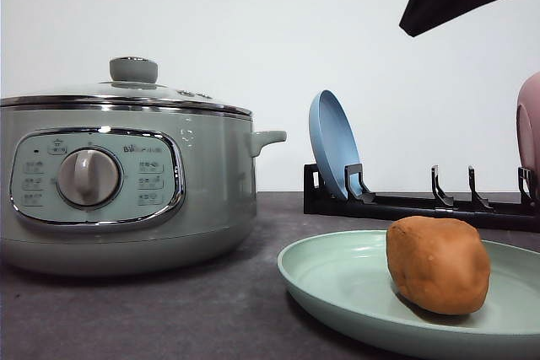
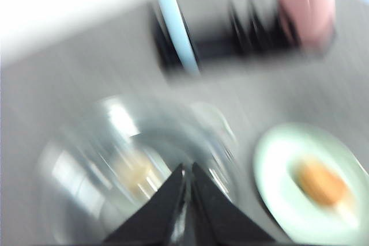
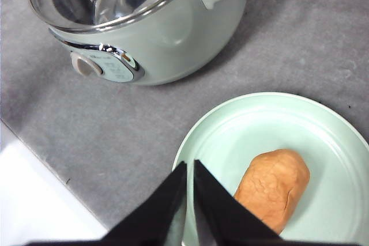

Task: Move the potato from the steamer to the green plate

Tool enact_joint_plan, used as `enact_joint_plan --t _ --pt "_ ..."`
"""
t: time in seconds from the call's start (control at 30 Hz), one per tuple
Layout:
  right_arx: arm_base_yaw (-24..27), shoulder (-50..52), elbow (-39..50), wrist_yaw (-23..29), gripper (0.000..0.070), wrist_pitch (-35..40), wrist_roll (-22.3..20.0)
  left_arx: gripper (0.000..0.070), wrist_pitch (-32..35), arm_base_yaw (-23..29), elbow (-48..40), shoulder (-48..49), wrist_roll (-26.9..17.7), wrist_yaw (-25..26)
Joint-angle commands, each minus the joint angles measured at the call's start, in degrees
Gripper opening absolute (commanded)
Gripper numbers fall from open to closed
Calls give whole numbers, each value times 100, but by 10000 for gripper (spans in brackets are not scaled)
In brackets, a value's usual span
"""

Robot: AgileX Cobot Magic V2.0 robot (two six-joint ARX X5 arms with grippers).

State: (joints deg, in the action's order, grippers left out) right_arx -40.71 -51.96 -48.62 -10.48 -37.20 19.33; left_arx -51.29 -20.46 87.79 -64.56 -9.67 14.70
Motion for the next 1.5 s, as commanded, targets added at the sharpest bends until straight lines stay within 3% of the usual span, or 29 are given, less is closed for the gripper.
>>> enact_joint_plan --t 0.0,0.2,0.33,0.53,0.93,1.47 --pt "-42 -35 -98 0 8 80 -48 4 424 138 28 223 -245 -33" --pt "-42 -35 -98 0 8 162 -48 4 1828 1117 -855 1342 -208 -33" --pt "-42 -35 -98 0 8 162 -48 4 2771 1726 -2054 2312 -208 -329" --pt "-42 -35 -98 0 8 162 -50 4 3976 2161 -4107 3677 -204 -898" --pt "-42 -35 -98 0 8 162 -48 4 4059 2358 -6840 5379 -120 -1390" --pt "-42 -35 -98 0 8 162 -48 4 4050 2360 -8419 6433 35 -1475"
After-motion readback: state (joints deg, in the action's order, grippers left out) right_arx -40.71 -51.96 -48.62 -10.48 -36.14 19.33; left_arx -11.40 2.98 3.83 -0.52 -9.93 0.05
